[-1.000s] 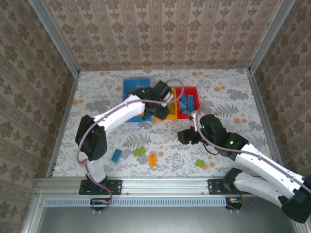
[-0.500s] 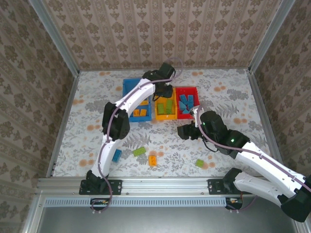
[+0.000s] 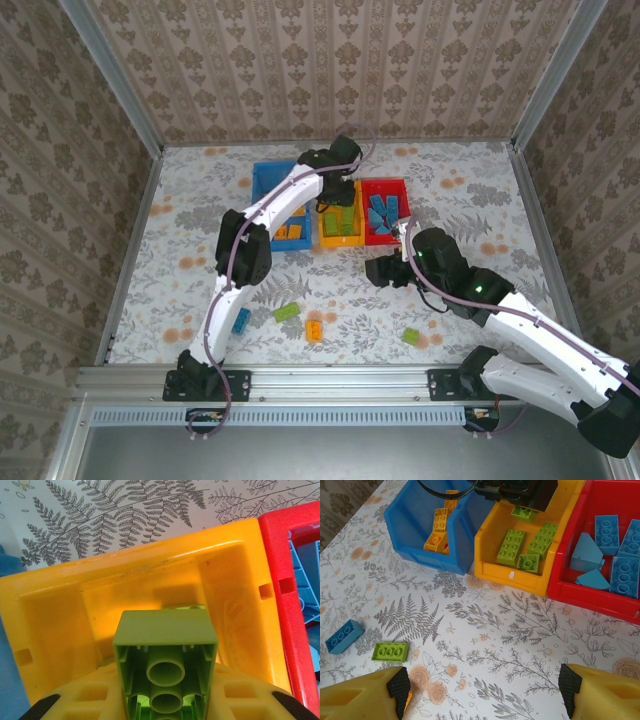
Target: Sort the legos into containers by color
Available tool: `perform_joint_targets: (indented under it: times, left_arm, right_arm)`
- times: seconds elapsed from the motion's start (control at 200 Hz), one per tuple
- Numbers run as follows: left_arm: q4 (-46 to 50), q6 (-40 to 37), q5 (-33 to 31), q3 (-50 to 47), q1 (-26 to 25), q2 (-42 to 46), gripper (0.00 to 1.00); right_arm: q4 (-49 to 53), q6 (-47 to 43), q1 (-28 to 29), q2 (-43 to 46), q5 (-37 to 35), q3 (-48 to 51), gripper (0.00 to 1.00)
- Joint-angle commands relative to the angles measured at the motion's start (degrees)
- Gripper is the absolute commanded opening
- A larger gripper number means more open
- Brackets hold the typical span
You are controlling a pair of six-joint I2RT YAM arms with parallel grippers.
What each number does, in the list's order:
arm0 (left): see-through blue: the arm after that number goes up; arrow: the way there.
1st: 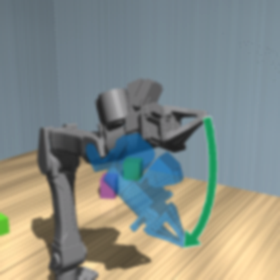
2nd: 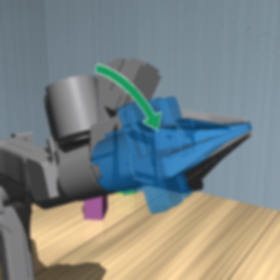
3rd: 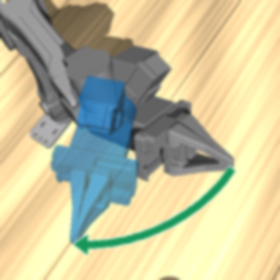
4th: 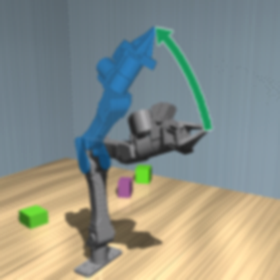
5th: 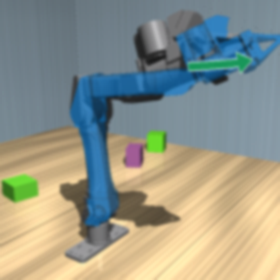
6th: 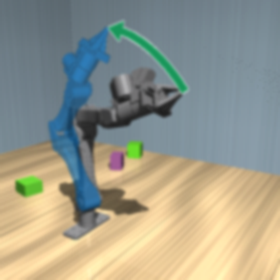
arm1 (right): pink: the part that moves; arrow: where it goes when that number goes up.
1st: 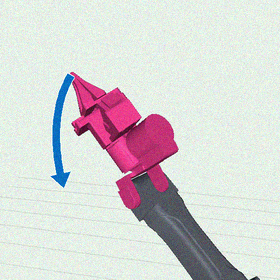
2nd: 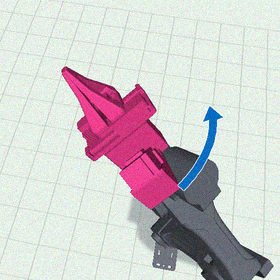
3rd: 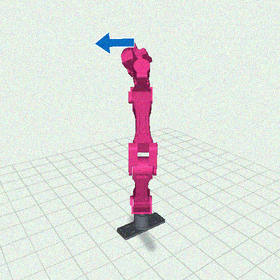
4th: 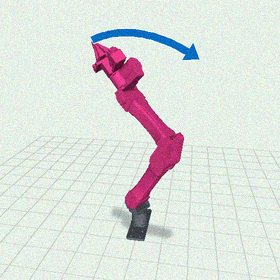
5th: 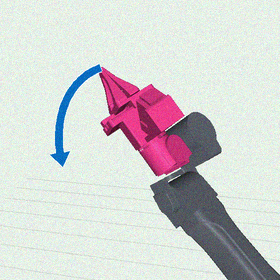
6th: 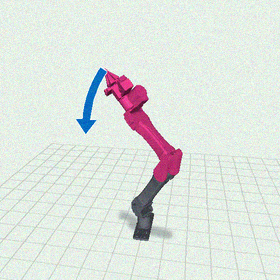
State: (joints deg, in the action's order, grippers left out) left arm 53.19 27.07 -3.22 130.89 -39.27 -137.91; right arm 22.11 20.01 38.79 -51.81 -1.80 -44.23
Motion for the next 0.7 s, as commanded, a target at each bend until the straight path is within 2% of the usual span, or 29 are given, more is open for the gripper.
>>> perform_joint_targets:
  times: [0.0, 0.255, 0.47, 0.605, 0.695]
  left_arm:
    - [0.7, 1.6, 0.2, -0.5, 0.3, -1.7, 0.34]
    - [2.0, 1.7, 0.9, -0.2, 0.4, -2.1, 0.5]
    - [2.1, 1.9, 0.3, 0.3, 0.0, 1.9, 0.49]
    - [2.0, 2.8, -1.3, -0.6, -0.8, 8.3, 0.49]
    - [1.3, 3.8, -3.4, -4.7, -1.2, 15.0, 0.5]
  right_arm:
    - [0.1, 1.2, -0.4, 0.4, -1.4, -0.2, 0.81]
    - [-0.1, 1.1, -0.6, -0.1, -1.3, 0.4, 0.82]
    - [0.1, -0.3, -0.6, -0.3, -1.1, 0.7, 0.81]
    - [-0.4, -4.1, 0.2, -2.2, -0.8, 1.1, 0.81]
    - [-2.2, -7.2, 2.5, -5.4, -0.1, 0.8, 0.81]
